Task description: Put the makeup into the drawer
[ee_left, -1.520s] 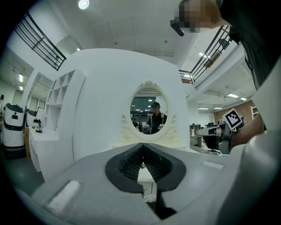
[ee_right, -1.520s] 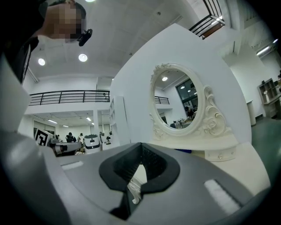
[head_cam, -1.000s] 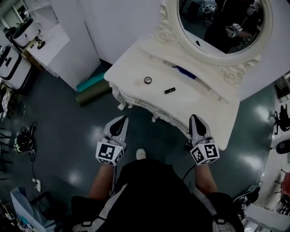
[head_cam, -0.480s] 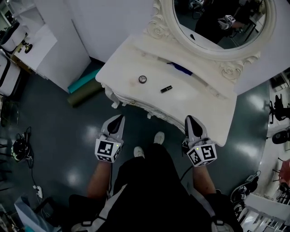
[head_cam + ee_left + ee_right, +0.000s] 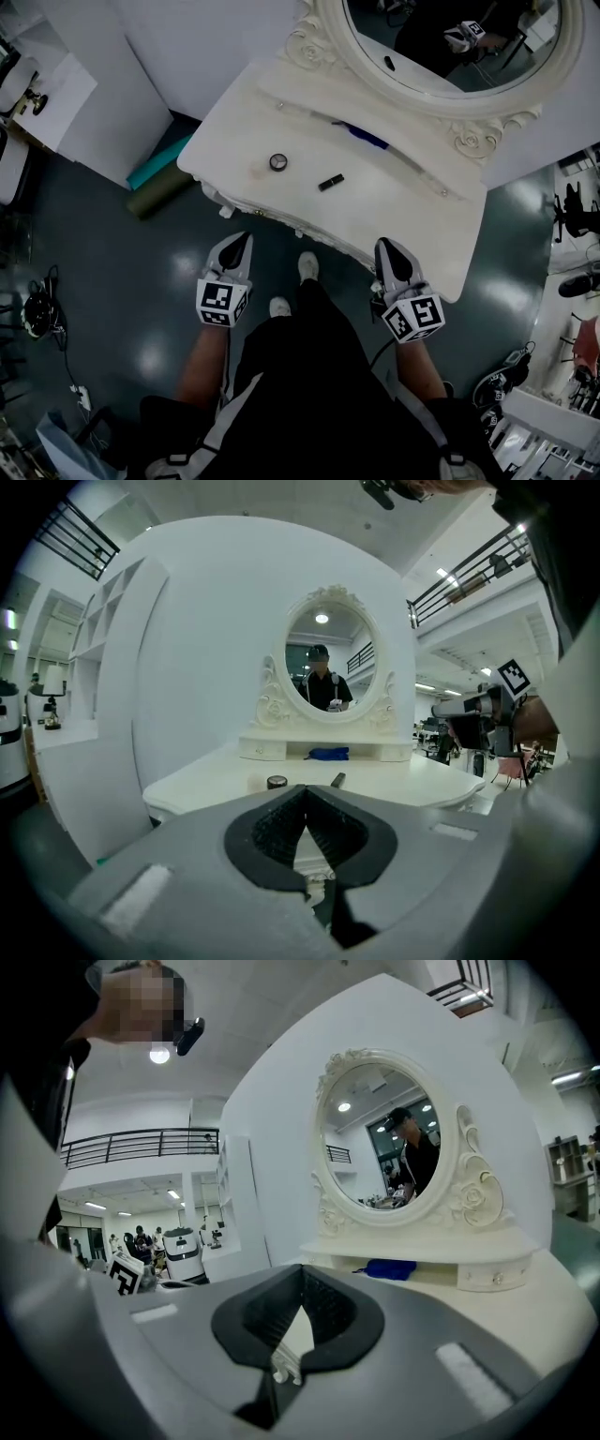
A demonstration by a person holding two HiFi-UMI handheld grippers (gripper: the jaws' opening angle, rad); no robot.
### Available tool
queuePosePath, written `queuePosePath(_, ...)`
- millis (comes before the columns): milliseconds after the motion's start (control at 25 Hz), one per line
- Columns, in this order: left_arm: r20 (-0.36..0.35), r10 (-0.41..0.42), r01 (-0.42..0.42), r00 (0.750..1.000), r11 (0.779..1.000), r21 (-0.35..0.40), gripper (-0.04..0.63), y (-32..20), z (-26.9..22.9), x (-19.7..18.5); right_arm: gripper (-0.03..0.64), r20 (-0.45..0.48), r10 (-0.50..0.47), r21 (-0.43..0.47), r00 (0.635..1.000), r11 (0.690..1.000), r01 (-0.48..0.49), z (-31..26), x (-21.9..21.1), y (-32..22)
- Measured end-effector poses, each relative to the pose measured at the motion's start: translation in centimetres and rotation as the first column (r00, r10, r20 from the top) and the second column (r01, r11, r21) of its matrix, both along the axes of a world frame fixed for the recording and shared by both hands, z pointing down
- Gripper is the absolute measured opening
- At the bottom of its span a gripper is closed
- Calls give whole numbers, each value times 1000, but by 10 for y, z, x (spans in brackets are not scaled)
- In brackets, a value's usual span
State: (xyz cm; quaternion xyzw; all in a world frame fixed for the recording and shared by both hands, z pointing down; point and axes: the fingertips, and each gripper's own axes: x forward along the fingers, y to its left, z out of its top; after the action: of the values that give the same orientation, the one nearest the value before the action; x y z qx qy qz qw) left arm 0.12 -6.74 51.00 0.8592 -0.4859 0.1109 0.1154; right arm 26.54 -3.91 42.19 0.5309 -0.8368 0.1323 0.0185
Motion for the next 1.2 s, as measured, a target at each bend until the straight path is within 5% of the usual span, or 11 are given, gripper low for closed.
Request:
queuePosePath(800, 238, -44, 86, 970, 982, -171, 6, -59, 123, 1, 0, -53, -62, -89, 997, 994, 57, 25, 18, -75)
queuePosePath(1200, 279, -16, 110, 960, 939, -325, 155, -66, 186, -1, 0, -80, -39, -134, 996, 991, 28, 35, 27, -83)
